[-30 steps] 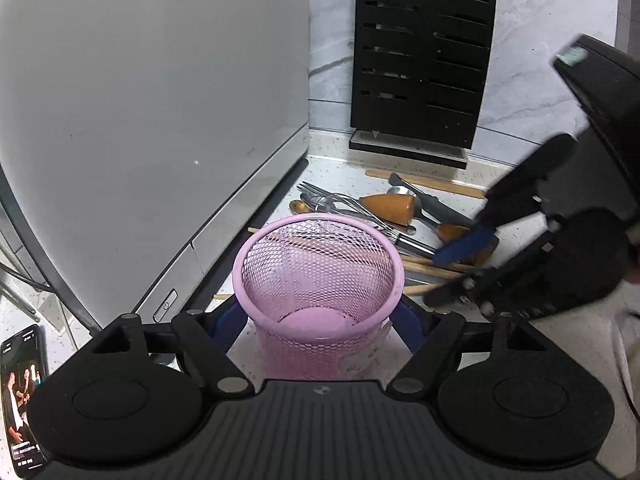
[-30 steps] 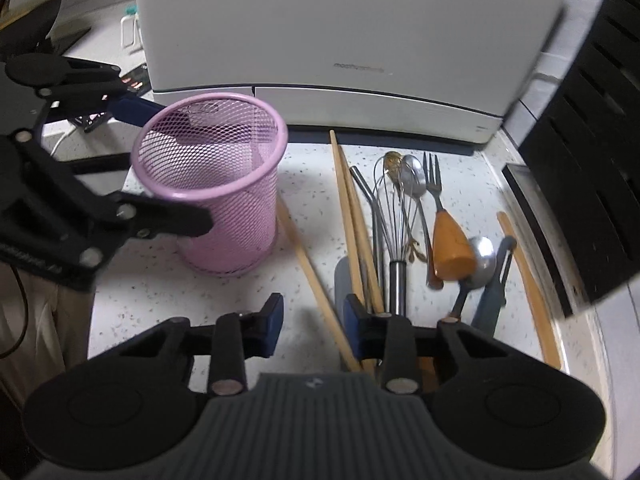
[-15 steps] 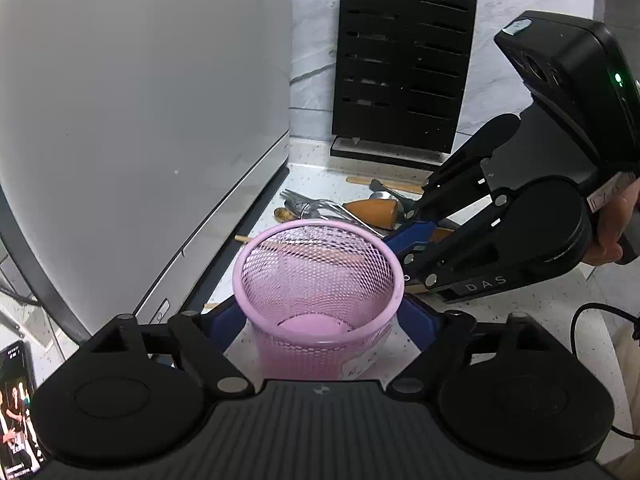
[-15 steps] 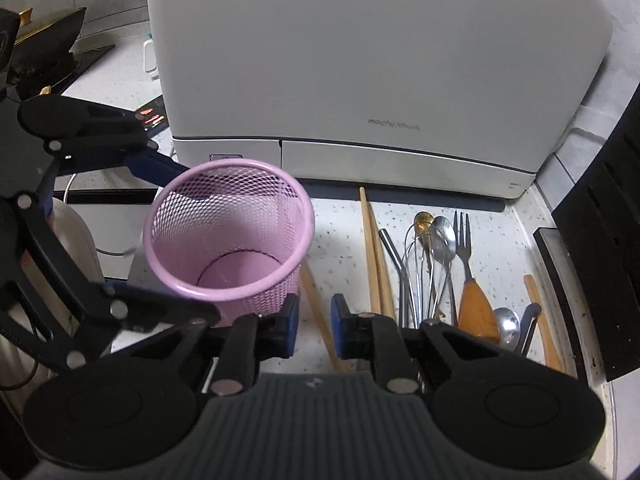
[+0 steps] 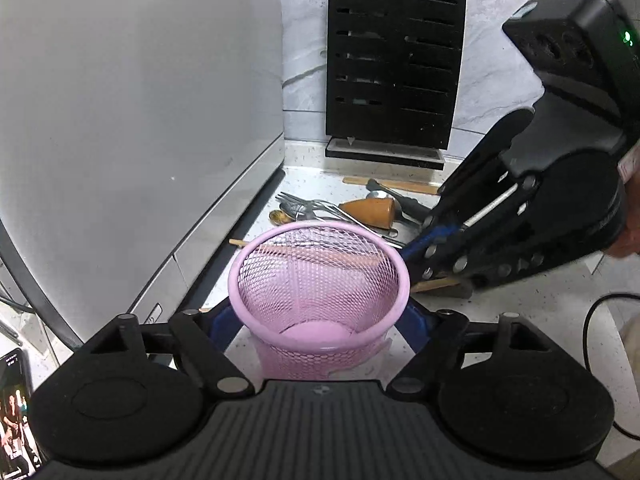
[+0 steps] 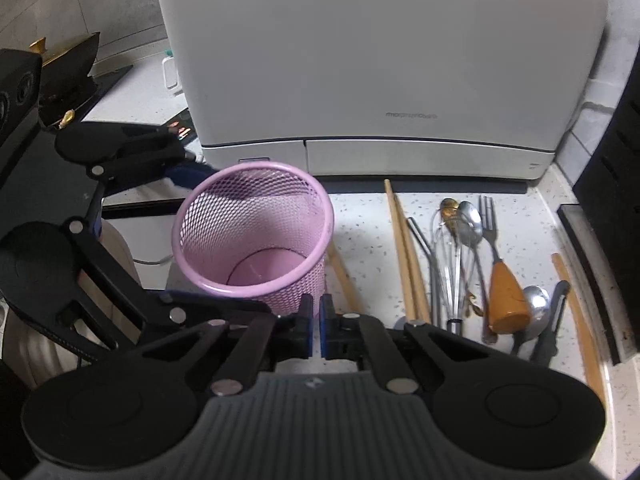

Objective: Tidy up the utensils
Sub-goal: 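Grasp the orange-handled spoon by its bowl with the right tool, then lower the held spoon handle-first into the pink cup in the left tool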

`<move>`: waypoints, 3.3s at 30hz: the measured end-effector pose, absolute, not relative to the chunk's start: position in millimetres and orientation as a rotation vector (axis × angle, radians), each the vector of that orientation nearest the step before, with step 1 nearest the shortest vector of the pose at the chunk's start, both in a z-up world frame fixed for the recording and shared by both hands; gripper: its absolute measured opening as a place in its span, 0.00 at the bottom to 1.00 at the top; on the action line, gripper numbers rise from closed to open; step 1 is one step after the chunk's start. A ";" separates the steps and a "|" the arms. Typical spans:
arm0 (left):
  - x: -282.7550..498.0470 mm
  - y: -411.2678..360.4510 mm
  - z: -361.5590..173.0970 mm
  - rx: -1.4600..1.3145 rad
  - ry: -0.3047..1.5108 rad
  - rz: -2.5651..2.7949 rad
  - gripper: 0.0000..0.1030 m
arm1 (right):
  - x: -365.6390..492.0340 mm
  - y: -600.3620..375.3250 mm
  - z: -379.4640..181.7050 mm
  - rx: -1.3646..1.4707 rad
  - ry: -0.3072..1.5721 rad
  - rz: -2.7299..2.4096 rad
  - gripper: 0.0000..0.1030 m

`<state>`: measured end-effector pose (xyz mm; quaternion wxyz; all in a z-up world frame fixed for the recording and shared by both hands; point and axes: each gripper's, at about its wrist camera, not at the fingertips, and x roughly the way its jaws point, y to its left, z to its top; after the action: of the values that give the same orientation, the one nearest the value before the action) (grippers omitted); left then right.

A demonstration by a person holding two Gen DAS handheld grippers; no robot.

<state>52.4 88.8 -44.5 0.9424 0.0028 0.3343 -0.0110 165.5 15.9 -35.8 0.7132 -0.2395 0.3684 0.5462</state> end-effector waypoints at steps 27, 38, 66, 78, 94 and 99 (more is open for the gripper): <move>60.6 93.9 -37.9 -0.050 0.724 0.003 0.89 | 275.1 31.2 -50.7 -0.708 1.037 0.744 0.20; 63.2 90.4 -36.2 -0.045 0.736 0.010 0.89 | 299.6 29.9 -75.2 -0.637 1.202 0.658 0.09; 64.9 88.8 -37.4 -0.052 0.742 0.006 0.89 | 276.0 -26.7 -50.1 -0.381 1.111 0.703 0.00; 65.3 86.3 -38.5 -0.050 0.741 0.016 0.89 | 225.0 -70.5 -15.6 -0.290 0.849 0.759 0.00; 65.7 84.7 -39.1 -0.039 0.738 0.006 0.89 | 173.1 -80.9 30.3 -0.132 0.576 0.878 0.00; 68.1 83.8 -39.4 -0.038 0.737 -0.007 0.89 | 158.9 -60.9 50.9 -0.075 0.529 1.019 0.00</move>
<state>68.1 83.8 -39.4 0.9327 -0.0183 0.3603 -0.0034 158.9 -60.9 50.9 0.8391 -0.0355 0.2502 0.4818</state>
